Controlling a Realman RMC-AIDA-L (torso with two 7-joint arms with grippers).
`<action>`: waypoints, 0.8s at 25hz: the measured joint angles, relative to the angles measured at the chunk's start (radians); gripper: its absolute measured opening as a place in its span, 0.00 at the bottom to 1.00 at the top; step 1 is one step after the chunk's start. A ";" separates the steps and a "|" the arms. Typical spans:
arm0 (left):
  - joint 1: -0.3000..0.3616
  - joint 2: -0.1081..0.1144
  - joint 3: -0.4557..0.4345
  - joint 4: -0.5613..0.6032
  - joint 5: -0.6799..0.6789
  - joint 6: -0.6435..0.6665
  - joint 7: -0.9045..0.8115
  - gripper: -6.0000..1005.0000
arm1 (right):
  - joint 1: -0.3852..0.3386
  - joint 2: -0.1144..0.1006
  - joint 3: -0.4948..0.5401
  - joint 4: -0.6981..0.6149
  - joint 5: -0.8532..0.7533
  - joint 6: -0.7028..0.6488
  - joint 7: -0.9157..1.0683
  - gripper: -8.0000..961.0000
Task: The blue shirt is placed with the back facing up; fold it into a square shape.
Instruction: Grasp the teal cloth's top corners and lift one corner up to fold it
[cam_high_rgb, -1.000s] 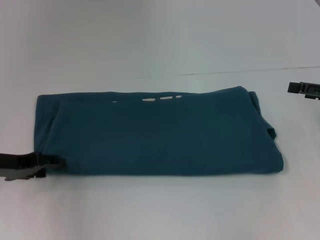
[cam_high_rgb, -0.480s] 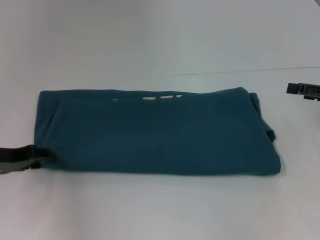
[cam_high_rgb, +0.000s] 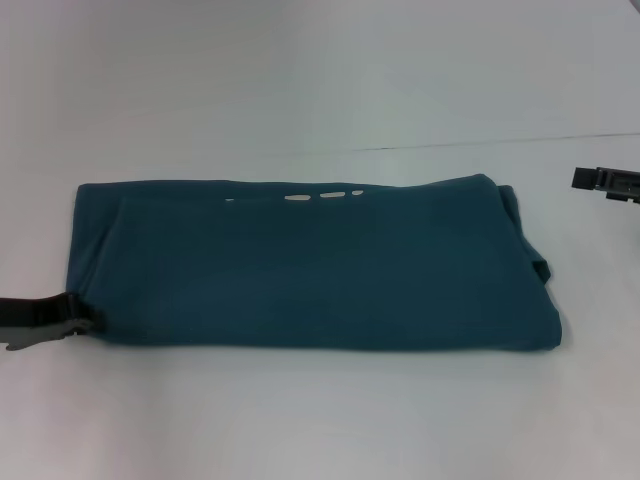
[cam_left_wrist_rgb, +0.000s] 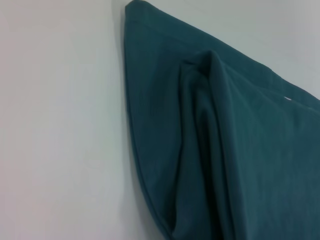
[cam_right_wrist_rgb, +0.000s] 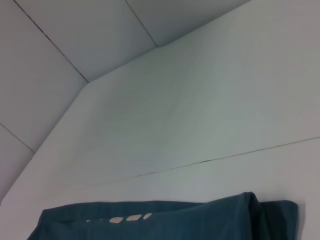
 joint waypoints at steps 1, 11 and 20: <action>0.000 0.000 0.000 0.000 0.000 0.000 0.000 0.30 | 0.000 0.000 0.000 0.001 0.000 0.000 -0.001 0.96; 0.030 0.000 -0.015 0.031 -0.002 0.001 0.001 0.10 | 0.000 0.007 0.000 0.005 0.000 0.002 -0.004 0.96; 0.102 0.002 -0.085 0.098 -0.057 0.027 0.024 0.10 | 0.002 0.013 0.000 0.005 0.000 0.001 -0.004 0.96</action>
